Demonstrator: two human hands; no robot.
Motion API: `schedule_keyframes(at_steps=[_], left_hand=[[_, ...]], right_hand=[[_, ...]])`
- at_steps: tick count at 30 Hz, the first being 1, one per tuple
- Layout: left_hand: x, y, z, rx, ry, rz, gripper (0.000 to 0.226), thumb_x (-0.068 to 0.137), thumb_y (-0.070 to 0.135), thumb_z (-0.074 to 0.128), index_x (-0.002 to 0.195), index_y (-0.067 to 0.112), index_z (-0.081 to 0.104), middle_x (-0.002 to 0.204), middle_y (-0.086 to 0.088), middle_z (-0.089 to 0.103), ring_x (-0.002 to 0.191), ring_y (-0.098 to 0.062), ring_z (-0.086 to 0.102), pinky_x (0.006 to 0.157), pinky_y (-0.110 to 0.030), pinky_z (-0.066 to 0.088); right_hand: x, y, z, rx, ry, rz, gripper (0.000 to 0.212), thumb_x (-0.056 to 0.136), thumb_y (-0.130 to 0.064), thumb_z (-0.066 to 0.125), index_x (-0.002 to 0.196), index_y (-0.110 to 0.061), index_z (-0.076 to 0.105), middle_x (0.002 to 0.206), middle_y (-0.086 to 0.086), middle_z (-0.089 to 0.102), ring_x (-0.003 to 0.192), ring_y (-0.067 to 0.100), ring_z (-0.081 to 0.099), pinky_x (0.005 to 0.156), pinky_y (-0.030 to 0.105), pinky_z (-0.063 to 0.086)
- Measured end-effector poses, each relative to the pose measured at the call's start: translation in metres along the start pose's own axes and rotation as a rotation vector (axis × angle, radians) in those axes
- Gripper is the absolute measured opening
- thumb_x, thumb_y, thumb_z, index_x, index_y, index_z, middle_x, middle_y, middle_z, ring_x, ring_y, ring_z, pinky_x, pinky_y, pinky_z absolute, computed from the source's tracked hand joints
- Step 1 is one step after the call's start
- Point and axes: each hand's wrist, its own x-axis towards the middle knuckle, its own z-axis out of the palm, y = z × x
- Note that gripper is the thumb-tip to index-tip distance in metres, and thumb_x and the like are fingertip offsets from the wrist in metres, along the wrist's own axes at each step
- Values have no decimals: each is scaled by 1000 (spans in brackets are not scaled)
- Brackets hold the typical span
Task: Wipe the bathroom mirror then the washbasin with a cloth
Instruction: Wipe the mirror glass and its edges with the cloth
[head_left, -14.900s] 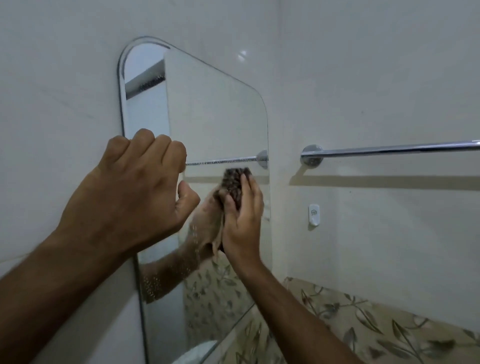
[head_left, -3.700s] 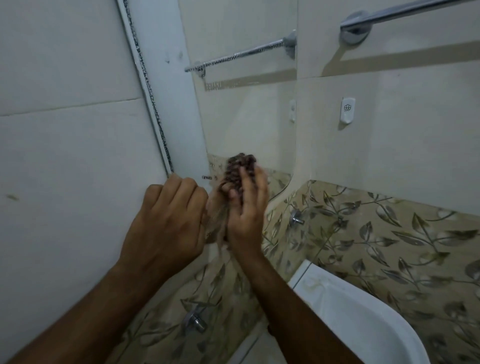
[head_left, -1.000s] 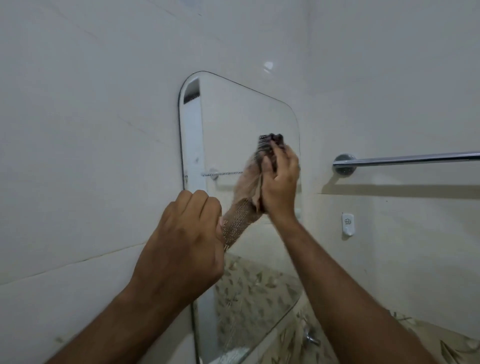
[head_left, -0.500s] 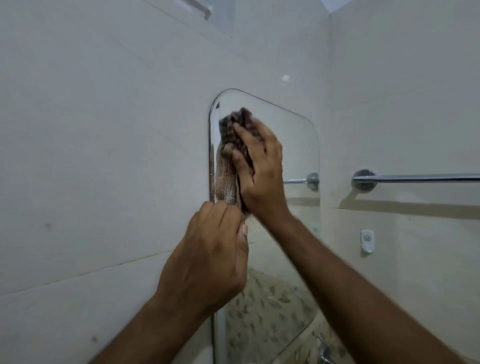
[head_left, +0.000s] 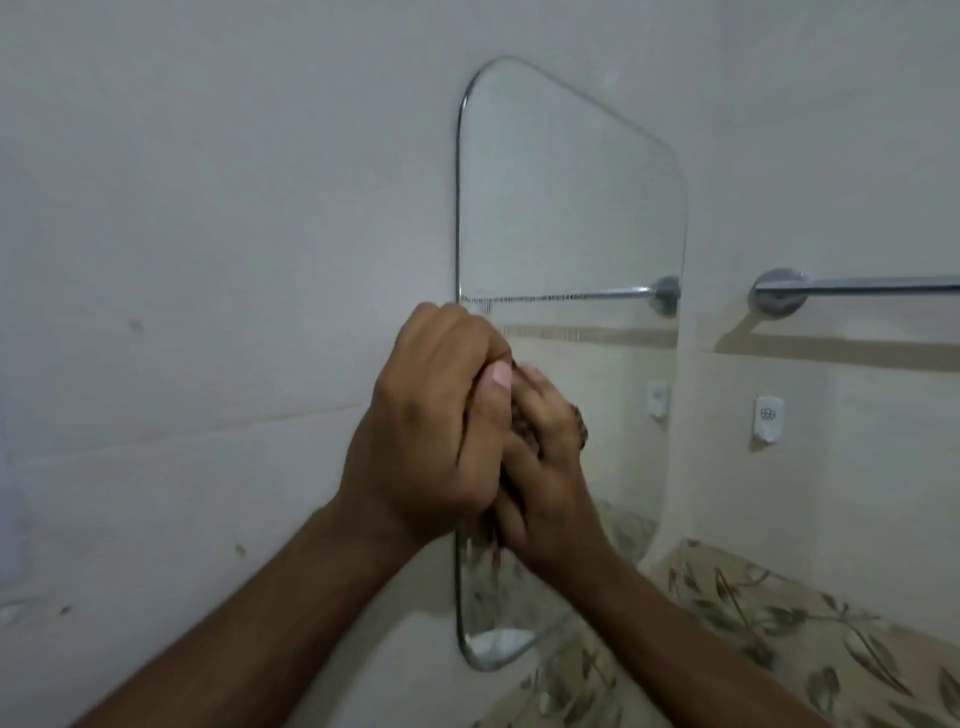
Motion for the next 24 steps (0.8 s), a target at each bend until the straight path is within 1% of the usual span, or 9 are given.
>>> schedule_keyframes(at_steps=[3,6,10,12,14,17,20,22,24], left_hand=[[-9,-2,3,0,-60,-23,18,93,7,43,77,3,51,79,0,45,77,-17,40,72,-22,32],[-29,1,3,-2,-149,-42,19,94,8,42,78,4,50,78,1,43,77,-15,38,73,-20,30],[-38,4,-6,16,-153,-71,17,93,2,46,78,1,52,79,-1,44,77,-16,40,73,-19,32],[-34,5,-7,32,-139,-87,16,93,1,47,78,0,53,81,-1,44,79,-16,40,76,-17,32],[-34,5,-5,46,-174,-88,15,93,1,48,79,-1,52,81,-3,45,80,-16,41,76,-18,32],[-40,5,-2,69,-238,-82,13,93,2,49,81,0,51,82,-3,45,81,-17,39,75,-19,30],[-50,7,-3,94,-277,-87,11,94,2,49,83,3,51,85,-1,44,83,-16,37,76,-19,28],[-61,10,-3,136,-326,-80,10,95,2,48,86,4,52,86,-1,43,84,-14,35,79,-21,28],[-73,14,-3,186,-393,-31,11,97,4,46,89,5,53,85,-1,44,82,-12,34,78,-22,28]], right_hand=[[-85,-14,9,-16,-134,-22,49,101,-23,52,148,-17,41,160,8,23,150,38,21,117,56,28],[-113,-15,12,-26,-176,-49,49,102,-26,52,149,-19,38,159,9,23,149,39,21,114,59,33],[-51,-4,9,-14,-53,-26,52,97,-21,56,147,-15,39,155,15,30,147,40,25,119,53,25],[-1,3,7,-25,50,13,46,99,-20,52,144,-10,45,152,23,36,143,44,31,118,54,26],[43,8,5,-19,142,54,41,98,-15,57,137,-3,55,148,28,42,139,46,36,115,57,29],[72,8,7,-8,197,91,40,96,-12,60,134,0,57,146,31,43,138,45,36,115,55,29],[38,-5,10,-6,172,93,43,97,-18,52,136,-1,55,147,30,40,140,45,34,119,49,24],[-9,-16,15,23,132,104,43,99,-15,48,140,-4,49,148,30,39,142,46,32,119,51,24],[-66,-28,21,44,54,159,47,98,-11,53,143,-7,40,152,29,34,144,46,27,119,53,24]])
